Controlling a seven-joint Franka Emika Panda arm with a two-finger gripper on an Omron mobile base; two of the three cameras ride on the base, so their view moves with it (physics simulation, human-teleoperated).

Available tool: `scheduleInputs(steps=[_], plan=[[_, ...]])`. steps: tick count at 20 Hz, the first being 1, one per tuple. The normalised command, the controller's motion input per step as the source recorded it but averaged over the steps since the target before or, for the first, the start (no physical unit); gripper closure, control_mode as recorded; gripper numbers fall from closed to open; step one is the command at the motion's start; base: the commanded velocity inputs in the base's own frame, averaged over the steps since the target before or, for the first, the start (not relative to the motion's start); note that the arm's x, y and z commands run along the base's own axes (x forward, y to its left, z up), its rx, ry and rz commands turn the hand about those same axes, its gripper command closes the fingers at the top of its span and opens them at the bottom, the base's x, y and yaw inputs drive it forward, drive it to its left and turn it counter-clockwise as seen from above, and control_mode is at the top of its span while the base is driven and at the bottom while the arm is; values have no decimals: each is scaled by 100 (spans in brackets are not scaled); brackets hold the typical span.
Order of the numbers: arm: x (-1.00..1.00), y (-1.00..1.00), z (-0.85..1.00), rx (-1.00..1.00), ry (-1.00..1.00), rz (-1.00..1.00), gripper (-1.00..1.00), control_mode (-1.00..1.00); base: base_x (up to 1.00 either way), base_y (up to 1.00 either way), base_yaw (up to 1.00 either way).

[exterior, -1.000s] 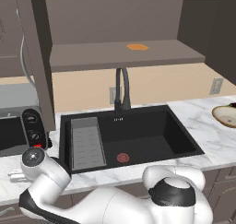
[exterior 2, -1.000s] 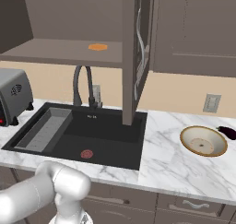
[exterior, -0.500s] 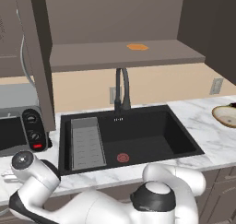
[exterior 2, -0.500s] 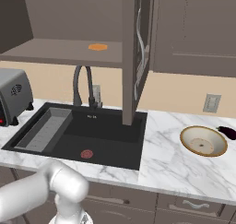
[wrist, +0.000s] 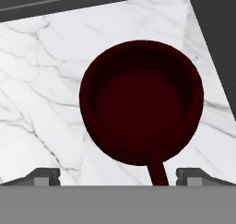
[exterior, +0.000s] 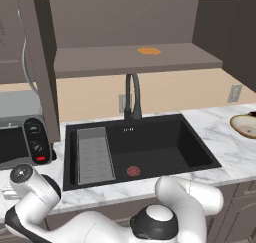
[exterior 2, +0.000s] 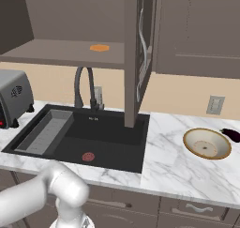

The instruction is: Pick the mug and place it in the sink. Pick the bowl and place it in the open cabinet and then close the cabinet.

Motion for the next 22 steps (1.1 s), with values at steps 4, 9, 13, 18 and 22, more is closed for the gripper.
scheduleInputs(steps=[4, 9, 13, 18, 22], plan=[[18, 1, -22, 0, 4, 0, -100, -100, 0, 0, 0], [25, 1, -22, 0, 1, 0, -100, -100, 0, 0, 0], [23, 6, -27, 0, 0, 0, -100, -100, 0, 0, 0], [13, 0, -35, 0, 0, 0, 100, -100, 0, 0, 0], [4, 0, -30, 0, 0, 0, 100, -100, 0, 0, 0]])
